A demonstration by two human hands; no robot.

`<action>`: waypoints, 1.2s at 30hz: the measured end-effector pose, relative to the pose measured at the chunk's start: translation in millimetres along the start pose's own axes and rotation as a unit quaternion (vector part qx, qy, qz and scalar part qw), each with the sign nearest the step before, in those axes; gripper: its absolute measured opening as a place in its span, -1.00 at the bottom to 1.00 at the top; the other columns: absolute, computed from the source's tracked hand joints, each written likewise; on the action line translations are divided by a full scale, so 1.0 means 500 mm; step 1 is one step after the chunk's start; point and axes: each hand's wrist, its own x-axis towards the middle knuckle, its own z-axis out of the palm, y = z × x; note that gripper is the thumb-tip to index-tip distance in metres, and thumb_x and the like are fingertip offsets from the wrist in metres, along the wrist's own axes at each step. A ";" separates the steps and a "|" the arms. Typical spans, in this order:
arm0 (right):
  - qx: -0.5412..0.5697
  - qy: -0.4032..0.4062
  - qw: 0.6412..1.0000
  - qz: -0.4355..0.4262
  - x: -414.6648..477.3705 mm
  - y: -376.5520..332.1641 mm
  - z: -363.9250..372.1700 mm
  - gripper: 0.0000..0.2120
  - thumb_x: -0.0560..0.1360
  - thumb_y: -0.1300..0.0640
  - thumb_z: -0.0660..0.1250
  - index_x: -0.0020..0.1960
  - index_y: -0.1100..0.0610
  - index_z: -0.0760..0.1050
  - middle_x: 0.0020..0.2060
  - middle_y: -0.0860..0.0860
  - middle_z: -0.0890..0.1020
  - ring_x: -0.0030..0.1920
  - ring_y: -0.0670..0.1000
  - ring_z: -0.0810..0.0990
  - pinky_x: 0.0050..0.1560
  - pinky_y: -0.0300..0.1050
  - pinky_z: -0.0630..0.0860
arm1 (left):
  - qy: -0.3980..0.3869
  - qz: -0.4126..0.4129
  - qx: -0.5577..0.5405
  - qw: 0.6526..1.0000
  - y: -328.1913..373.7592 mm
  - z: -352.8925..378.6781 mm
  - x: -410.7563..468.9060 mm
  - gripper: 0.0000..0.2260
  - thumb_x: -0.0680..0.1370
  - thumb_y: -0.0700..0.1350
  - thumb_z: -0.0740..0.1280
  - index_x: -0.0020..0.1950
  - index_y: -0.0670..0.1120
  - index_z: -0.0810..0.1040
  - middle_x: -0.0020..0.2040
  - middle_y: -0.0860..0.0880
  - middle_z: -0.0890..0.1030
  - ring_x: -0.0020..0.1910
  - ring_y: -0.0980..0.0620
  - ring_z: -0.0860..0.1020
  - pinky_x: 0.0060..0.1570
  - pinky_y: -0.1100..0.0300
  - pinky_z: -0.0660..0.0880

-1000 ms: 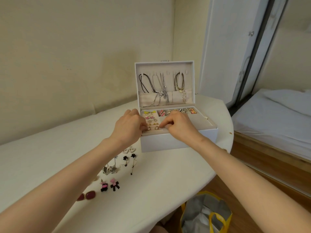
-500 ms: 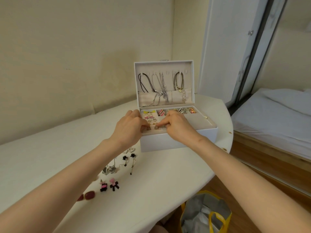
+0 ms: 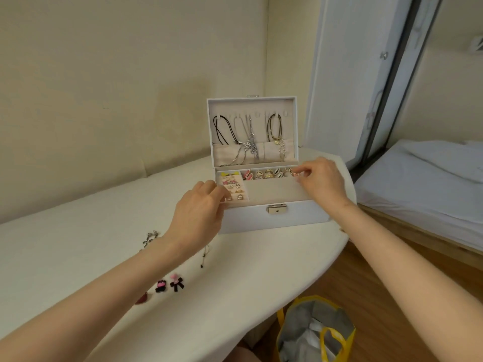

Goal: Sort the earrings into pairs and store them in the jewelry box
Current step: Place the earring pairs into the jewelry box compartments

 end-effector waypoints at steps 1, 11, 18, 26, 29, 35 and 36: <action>-0.042 -0.003 0.999 0.015 0.006 0.018 -0.007 -0.82 0.48 0.15 0.34 0.06 0.05 0.63 0.04 0.14 0.55 0.14 0.18 0.46 0.08 -0.02 0.43 | 0.011 0.028 0.029 0.999 0.003 0.003 -0.009 -0.90 0.47 -0.22 0.35 -0.02 -0.14 0.57 -0.12 -0.10 0.55 -0.14 -0.17 0.51 -0.29 0.10 0.34; -0.064 -0.018 0.997 0.027 0.011 0.056 -0.016 -0.92 0.49 0.21 0.35 -0.06 0.19 0.61 -0.04 0.11 0.63 0.00 0.11 0.55 -0.14 -0.19 0.32 | 0.084 0.332 0.271 0.899 0.095 0.072 -0.021 -0.73 0.53 -0.29 0.09 -0.04 -0.20 0.59 -0.16 -0.12 0.57 -0.13 -0.09 0.33 -0.19 0.08 0.21; 0.228 0.014 0.966 0.122 0.031 0.045 -0.045 -0.96 0.51 0.20 0.32 -0.10 0.13 0.54 -0.15 0.00 0.59 -0.07 0.02 0.55 -0.05 -0.08 0.52 | 0.012 0.319 0.414 0.852 0.141 0.107 -0.006 -0.53 0.48 -0.13 0.07 0.38 -0.13 0.36 0.31 -0.13 0.46 0.34 -0.08 0.36 0.35 -0.08 0.28; 0.466 -0.050 0.878 0.098 -0.034 0.014 -0.049 -0.73 0.50 0.28 0.30 0.17 0.07 0.49 -0.08 -0.08 0.64 -0.01 -0.11 0.61 0.03 -0.25 0.51 | 0.067 0.172 0.530 0.828 0.143 0.121 -0.006 -0.53 0.50 -0.26 -0.13 0.42 -0.18 0.05 0.17 -0.22 0.30 0.17 -0.18 0.23 0.10 0.02 0.14; 0.344 0.006 0.938 0.035 -0.063 0.032 -0.017 -0.75 0.45 0.30 0.36 0.03 0.00 0.55 -0.04 -0.08 0.62 0.11 -0.02 0.55 0.15 -0.14 0.47 | 0.064 0.170 0.516 0.837 0.141 0.122 -0.008 -0.44 0.47 -0.33 -0.17 0.49 -0.14 -0.01 0.16 -0.23 0.34 0.17 -0.18 0.26 0.08 -0.02 0.12; 0.161 -0.026 0.984 -0.071 -0.098 0.068 0.011 -0.77 0.35 0.07 0.49 -0.01 -0.06 0.58 0.02 -0.10 0.54 0.11 -0.08 0.37 0.02 -0.49 0.20 | 0.073 0.141 0.454 0.877 0.116 0.124 -0.001 -0.36 0.40 -0.35 -0.21 0.48 -0.05 0.10 -0.05 -0.03 0.50 0.00 -0.10 0.25 0.02 0.04 0.14; 0.149 -0.024 0.985 -0.077 -0.100 0.071 0.014 -0.76 0.33 0.06 0.51 -0.03 -0.03 0.59 0.00 -0.10 0.52 0.10 -0.09 0.35 0.02 -0.51 0.20 | 0.084 0.133 0.441 0.884 0.111 0.128 0.003 -0.41 0.44 -0.36 -0.23 0.44 -0.10 0.14 -0.10 -0.02 0.52 -0.03 -0.09 0.26 0.01 0.06 0.16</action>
